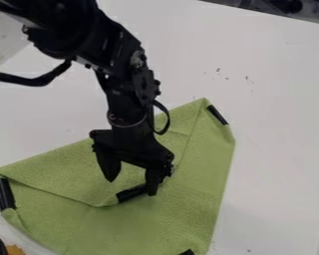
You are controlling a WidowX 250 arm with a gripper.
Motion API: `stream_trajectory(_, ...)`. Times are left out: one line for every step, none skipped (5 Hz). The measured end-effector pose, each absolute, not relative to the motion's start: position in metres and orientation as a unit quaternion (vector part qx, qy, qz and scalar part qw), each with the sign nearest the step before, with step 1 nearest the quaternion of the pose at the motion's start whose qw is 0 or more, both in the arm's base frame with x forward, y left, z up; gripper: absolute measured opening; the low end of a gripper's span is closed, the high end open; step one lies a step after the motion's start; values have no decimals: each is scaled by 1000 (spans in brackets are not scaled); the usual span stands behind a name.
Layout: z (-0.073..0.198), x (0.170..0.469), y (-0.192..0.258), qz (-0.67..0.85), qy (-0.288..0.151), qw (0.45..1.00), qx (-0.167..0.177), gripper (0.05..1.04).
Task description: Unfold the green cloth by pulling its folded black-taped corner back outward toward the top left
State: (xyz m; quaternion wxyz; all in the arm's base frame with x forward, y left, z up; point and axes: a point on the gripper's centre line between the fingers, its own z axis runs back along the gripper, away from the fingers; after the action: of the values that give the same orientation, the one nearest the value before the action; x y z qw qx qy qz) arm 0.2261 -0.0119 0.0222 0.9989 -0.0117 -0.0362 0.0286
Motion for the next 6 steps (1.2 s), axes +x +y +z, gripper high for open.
stream_trajectory(10, 227, -11, 35, -45, 998, -28, 1001)
stream_trajectory(7, 229, -11, 31, -59, 997, -34, 964)
stream_trajectory(6, 229, -10, 34, -63, 997, -30, 683)
stream_trajectory(6, 228, -10, 30, -59, 997, -28, 435)
stream_trajectory(8, 225, -9, 26, -49, 998, -18, 247)
stream_trajectory(17, 224, -9, 9, -36, 999, -3, 103)
